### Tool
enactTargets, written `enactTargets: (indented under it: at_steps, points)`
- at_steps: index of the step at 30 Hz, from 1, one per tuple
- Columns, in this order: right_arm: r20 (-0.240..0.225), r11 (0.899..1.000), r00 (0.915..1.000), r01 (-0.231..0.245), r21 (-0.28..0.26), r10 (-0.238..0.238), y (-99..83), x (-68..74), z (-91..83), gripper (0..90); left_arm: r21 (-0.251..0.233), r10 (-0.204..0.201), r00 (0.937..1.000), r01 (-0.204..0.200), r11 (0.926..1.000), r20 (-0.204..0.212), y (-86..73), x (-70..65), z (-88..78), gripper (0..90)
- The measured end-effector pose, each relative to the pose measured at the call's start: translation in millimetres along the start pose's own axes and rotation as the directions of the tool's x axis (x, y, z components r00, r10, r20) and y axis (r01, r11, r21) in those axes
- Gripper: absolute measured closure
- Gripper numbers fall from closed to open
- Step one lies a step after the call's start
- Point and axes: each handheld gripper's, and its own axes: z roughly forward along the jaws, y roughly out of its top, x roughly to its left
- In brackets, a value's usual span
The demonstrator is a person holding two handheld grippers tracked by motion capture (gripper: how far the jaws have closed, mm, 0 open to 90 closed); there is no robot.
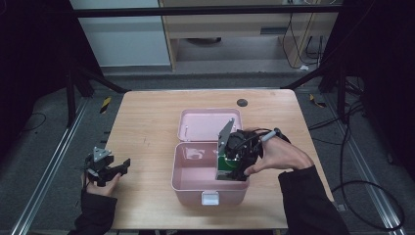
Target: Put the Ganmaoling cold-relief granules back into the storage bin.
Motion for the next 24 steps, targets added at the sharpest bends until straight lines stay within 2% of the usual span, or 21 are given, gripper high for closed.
enactTargets:
  at_steps: [11, 20, 24]
  points:
    - [-0.021, 1.000, 0.9998, 0.004, 0.008, -0.004, -4.1, -2.7, 14.5, 15.9, -0.001, -0.001, 1.0000, 0.001, 1.0000, 0.000, 0.0, 0.1, -0.2, 31.6]
    - [-0.026, 0.999, 0.9995, 0.017, 0.041, -0.016, -6.8, -5.6, 28.1, 15.9, 0.000, 0.000, 1.0000, 0.000, 1.0000, 0.000, -0.1, 0.2, -0.2, 31.6]
    - [-0.035, 1.000, 0.9994, 0.003, 0.030, -0.002, -9.3, -7.4, 31.8, 15.9, -0.001, -0.002, 1.0000, 0.002, 1.0000, 0.000, -0.1, 0.6, -0.3, 31.6]
